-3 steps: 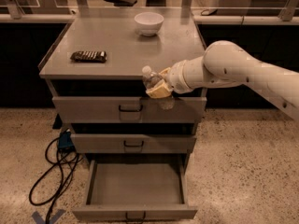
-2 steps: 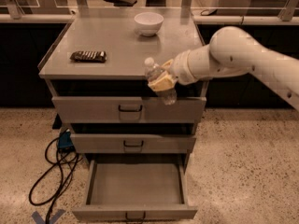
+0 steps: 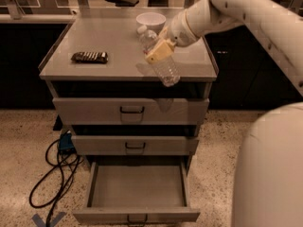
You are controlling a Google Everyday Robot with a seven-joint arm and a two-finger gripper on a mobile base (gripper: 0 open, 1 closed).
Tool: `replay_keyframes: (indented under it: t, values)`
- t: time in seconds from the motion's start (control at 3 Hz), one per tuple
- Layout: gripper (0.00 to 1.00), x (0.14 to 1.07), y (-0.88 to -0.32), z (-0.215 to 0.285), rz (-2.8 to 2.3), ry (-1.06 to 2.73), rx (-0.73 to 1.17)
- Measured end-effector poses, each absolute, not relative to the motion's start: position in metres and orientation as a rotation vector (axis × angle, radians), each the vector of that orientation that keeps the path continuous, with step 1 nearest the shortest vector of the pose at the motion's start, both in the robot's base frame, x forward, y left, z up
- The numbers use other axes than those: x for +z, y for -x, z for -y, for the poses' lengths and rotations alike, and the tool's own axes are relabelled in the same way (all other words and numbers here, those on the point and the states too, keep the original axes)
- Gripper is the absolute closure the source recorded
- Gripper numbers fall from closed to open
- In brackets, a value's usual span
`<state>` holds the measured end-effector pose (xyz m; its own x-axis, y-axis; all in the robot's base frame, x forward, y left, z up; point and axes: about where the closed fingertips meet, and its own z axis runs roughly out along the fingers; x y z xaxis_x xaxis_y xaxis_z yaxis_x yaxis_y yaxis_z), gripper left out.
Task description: Pick water bottle from bottom drawer and place on counter
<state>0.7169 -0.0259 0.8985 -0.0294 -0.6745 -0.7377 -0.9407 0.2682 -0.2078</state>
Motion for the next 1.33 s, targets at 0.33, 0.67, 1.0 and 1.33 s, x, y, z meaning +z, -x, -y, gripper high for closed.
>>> replay_keyframes:
  t: [0.33,0.67,1.0,1.33]
  values:
    - [1.00,0.901,-0.730,0.035,-1.863,1.474,0.541]
    - [1.00,0.911,-0.730,0.068,-1.914,1.438,0.629]
    - [1.00,0.957,-0.741,0.094,-1.853,1.357,0.577]
    - [1.00,0.980,-0.742,0.086,-1.798,1.372,0.550]
